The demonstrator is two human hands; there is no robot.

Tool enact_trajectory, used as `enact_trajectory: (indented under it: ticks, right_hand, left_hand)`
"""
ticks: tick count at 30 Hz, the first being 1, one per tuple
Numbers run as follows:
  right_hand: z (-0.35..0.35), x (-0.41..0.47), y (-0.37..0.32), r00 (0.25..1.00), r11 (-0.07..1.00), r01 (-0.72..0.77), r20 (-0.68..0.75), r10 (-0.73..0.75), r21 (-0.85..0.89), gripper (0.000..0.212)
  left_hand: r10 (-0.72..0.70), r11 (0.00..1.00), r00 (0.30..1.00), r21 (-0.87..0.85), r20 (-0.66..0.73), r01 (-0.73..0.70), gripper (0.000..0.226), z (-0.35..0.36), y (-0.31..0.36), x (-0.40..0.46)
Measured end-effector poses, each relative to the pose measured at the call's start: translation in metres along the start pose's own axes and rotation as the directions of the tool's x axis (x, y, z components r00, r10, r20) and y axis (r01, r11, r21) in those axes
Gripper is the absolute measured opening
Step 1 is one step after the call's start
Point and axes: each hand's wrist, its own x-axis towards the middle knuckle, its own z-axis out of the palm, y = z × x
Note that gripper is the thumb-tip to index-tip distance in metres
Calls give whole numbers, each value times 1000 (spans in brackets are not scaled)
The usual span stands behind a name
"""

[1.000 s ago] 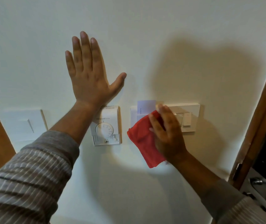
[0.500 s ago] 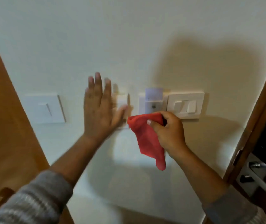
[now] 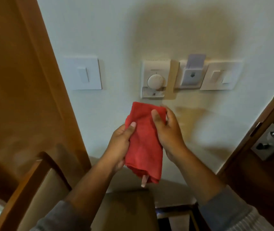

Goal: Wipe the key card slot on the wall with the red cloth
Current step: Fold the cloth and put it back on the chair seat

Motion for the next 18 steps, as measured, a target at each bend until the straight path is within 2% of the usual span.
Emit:
enact_trajectory:
  ticks: [2, 3, 6, 9, 13, 16, 18]
  right_hand:
    - [11, -22, 40, 974, 974, -214, 55, 218, -70, 66]
    - [14, -28, 54, 956, 953, -273, 72, 284, -129, 74]
    - [37, -53, 94, 896, 903, -392, 147, 418, -176, 81]
    - [54, -71, 123, 865, 880, -429, 190, 465, -203, 79]
    - [71, -99, 175, 854, 875, -400, 238, 464, -272, 72]
    - [75, -121, 223, 846, 847, -377, 233, 480, -375, 71]
    - [74, -135, 261, 829, 811, -361, 240, 505, -460, 70]
  left_hand:
    - [-47, 996, 995, 73, -83, 53, 28, -25, -24, -10]
    - [-64, 989, 989, 121, -132, 80, 29, -35, -32, -13]
    - [-148, 960, 964, 203, -220, 194, 23, -80, -72, -26]
    - [-228, 936, 935, 203, -270, 287, 17, -113, -100, -43]
    - [-298, 882, 904, 275, -306, 383, 38, -151, -142, -60]
    - [-351, 847, 874, 283, -336, 450, 23, -172, -180, -71]
    - [-417, 814, 836, 264, -356, 518, 25, -183, -208, -76]
